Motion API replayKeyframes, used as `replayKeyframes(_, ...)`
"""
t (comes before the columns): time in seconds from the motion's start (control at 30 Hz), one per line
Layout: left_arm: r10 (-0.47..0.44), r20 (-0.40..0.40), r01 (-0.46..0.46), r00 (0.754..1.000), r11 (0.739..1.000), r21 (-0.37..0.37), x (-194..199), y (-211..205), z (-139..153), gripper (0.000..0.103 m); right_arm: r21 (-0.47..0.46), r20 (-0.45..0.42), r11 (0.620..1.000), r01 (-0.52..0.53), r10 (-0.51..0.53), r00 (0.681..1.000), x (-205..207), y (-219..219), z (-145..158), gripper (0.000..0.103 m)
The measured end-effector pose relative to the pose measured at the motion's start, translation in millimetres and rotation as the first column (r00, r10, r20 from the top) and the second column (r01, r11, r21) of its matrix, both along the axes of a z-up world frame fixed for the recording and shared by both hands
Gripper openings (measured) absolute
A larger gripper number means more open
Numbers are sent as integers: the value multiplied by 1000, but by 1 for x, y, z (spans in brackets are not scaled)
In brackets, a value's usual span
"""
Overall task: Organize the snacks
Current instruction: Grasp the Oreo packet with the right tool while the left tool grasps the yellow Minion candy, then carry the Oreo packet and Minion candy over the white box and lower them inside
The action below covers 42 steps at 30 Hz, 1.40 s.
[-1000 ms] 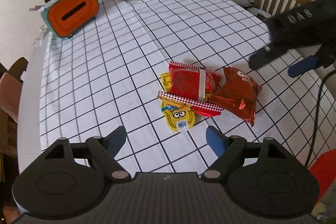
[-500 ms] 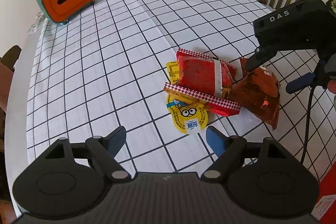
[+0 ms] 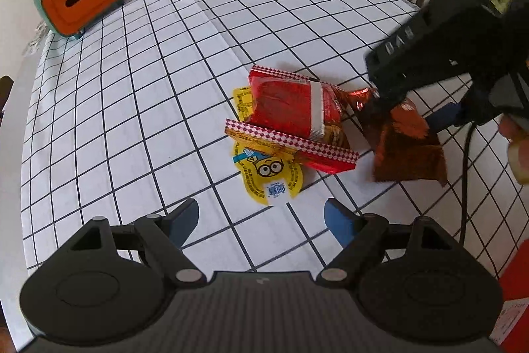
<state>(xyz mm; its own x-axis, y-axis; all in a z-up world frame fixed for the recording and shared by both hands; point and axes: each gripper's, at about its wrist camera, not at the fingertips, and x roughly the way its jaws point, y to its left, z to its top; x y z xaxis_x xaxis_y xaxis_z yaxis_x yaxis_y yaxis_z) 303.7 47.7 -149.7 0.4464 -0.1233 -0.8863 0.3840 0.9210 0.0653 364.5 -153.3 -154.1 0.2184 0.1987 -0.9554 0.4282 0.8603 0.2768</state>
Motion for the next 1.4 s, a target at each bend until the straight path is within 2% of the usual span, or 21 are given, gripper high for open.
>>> replayKeyframes(0.1,26,-2,-26,1000,1000,-1,7,2,-1,83,-29,30,998,-63,64,998,-1,4,3,51)
replayKeyframes(0.2,31,-9,-31,999,1000,-1,14,0,-5,83,-43,54,994,-104,106,993,-2,4,7,47)
replayKeyframes(0.63,79,-22,-78,997,995,56,35,-14,-20,83,-79,100,984,-162,169,981,-17,-12,21,46)
replayKeyframes(0.67,86,-27,-85,996,995,53,36,-14,-21,81,-79,102,983,-163,171,980,-19,-12,23,46)
replayKeyframes(0.83,102,-63,-103,993,995,-8,38,-8,-20,44,-83,117,980,-180,189,975,-28,-11,30,46)
replayKeyframes(1.0,115,-63,-116,991,993,-17,35,-3,-19,44,-85,136,975,-207,217,967,-34,-12,40,45)
replayKeyframes(1.2,172,-82,-176,982,983,-44,27,15,-15,44,-68,165,968,-240,248,955,-48,-18,55,45)
replayKeyframes(1.4,227,-97,-231,969,972,-38,12,38,-6,44,-51,192,961,-271,276,942,-66,-25,72,45)
